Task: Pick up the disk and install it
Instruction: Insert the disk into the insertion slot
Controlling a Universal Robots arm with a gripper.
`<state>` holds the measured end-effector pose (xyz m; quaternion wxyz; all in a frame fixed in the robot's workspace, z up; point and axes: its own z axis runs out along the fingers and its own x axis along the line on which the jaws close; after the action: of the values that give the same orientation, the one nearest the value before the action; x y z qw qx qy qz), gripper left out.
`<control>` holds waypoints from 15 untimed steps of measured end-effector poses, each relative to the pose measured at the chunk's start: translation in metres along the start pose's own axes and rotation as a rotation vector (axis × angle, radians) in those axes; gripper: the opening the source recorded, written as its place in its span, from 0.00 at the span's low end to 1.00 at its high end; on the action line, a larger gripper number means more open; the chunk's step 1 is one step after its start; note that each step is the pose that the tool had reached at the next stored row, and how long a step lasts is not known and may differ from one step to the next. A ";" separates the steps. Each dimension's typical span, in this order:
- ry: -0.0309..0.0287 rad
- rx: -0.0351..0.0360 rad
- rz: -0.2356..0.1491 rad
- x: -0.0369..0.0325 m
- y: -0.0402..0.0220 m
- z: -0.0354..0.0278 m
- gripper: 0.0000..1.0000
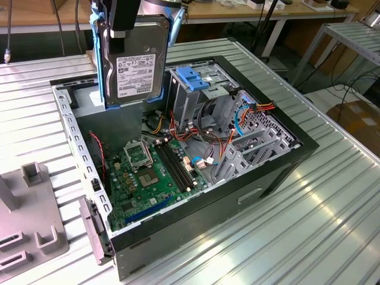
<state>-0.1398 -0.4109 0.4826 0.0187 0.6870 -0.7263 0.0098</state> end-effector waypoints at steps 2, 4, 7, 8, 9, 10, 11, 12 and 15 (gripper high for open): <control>0.0002 -0.0001 0.000 0.0008 -0.0026 0.0000 0.37; 0.0000 0.0000 0.000 0.0013 -0.0049 0.0003 0.37; 0.0000 0.0000 0.000 0.0019 -0.0098 0.0005 0.37; 0.0001 0.0000 0.000 0.0019 -0.0119 0.0006 0.37; 0.0001 0.0000 0.000 0.0020 -0.0139 0.0007 0.37; 0.0001 0.0000 0.000 0.0020 -0.0152 0.0008 0.37; 0.0001 0.0000 0.000 0.0021 -0.0163 0.0009 0.37; 0.0000 0.0000 0.000 0.0021 -0.0184 0.0011 0.37; 0.0001 0.0000 0.000 0.0021 -0.0234 0.0014 0.37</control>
<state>-0.1166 -0.4143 0.4810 0.0188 0.6870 -0.7263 0.0098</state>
